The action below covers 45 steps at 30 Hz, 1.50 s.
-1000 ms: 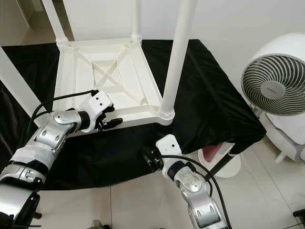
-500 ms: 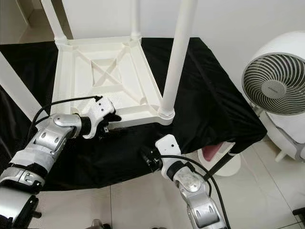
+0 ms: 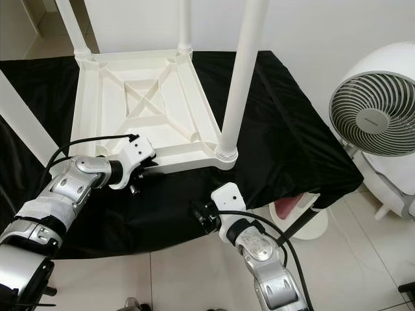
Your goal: Building children table
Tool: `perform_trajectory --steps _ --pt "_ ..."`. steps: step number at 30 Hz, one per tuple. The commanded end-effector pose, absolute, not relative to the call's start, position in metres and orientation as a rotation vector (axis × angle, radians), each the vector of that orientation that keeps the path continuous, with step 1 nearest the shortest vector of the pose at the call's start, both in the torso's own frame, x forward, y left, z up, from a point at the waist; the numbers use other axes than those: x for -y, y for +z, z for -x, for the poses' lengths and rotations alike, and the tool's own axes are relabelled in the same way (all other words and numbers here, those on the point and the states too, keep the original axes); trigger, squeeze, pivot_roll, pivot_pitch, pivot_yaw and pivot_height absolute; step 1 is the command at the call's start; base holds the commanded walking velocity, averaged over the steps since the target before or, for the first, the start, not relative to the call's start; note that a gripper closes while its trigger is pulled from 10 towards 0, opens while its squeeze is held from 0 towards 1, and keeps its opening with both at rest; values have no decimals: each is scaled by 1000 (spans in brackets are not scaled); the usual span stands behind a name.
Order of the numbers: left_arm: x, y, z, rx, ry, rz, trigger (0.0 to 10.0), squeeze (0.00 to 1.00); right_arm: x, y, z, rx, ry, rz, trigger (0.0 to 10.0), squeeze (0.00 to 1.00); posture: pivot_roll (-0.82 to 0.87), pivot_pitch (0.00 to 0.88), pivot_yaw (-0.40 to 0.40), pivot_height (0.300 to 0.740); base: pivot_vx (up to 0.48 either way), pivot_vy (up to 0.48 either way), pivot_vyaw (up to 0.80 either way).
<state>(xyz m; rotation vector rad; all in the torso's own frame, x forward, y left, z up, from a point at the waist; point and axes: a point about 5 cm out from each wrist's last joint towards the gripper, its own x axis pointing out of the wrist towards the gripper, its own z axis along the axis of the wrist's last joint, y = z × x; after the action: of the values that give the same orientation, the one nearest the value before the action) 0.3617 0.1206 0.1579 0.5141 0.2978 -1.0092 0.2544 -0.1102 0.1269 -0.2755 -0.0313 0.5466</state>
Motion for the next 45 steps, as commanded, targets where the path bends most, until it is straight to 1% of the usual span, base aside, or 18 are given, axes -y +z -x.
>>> perform_trajectory --steps 1,2,3,13,17,18,21,26,28,31,33,35,36,37,39,41,42,45 --pt "-119 160 -363 -291 -1018 -491 2275 0 111 123 -253 20 543 282 10000 0 -46 123 13 740 0 0 0" --pt "-118 162 -363 -287 -1027 -473 902 0 110 123 -253 21 547 282 10000 0 -46 122 16 740 0 0 0" --pt "-118 161 -362 -288 -1035 -472 0 0 107 126 -251 37 577 279 10000 0 -46 122 16 740 0 0 0" --pt "-120 153 -361 -304 -1049 -562 0 0 99 142 -252 108 607 236 10000 0 -48 119 16 740 0 0 0" --pt "-121 152 -361 -294 -1044 -585 0 0 88 153 -243 146 725 237 10000 0 -48 117 16 740 0 0 0" --pt "-120 155 -362 -268 -1040 -580 0 0 85 155 -239 144 787 235 10000 0 -48 115 13 740 0 0 0" --pt "-118 161 -365 -196 -1022 -599 0 0 85 153 -236 107 836 192 10000 0 -48 110 11 740 0 0 0" --pt "-119 167 -365 -105 -1001 -661 0 0 90 146 -237 64 816 164 10000 0 -45 104 11 740 0 0 0" --pt "-119 167 -365 -105 -1001 -661 0 0 90 146 -237 64 816 164 10000 0 -45 104 11 740 0 0 0" --pt "-124 178 -366 -6 -941 -652 0 0 91 140 -236 47 782 167 10000 0 -46 98 15 740 0 0 0" --pt "-124 178 -366 -6 -941 -652 0 0 91 140 -236 47 782 167 10000 0 -46 98 15 740 0 0 0" --pt "-123 186 -365 50 -961 -571 0 0 90 140 -235 45 779 168 10000 0 -47 89 13 740 0 0 0" --pt "-123 186 -365 50 -961 -571 0 0 90 140 -235 45 779 168 10000 0 -47 89 13 740 0 0 0" --pt "-121 192 -363 80 -990 -475 0 0 89 140 -235 45 782 169 10000 0 -51 83 10 740 0 0 0" --pt "-121 192 -363 80 -990 -475 0 0 89 140 -235 45 782 169 10000 0 -51 83 10 740 0 0 0" --pt "-117 204 -360 133 -1057 -321 0 0 89 141 -237 45 787 173 10000 0 -53 77 7 740 0 0 0" --pt "-116 207 -359 149 -1073 -285 0 0 90 142 -238 45 788 174 10000 0 -53 77 7 740 0 0 0" --pt "-115 211 -359 165 -1090 -251 0 0 90 142 -238 46 787 175 10000 0 -58 73 6 740 0 0 0"
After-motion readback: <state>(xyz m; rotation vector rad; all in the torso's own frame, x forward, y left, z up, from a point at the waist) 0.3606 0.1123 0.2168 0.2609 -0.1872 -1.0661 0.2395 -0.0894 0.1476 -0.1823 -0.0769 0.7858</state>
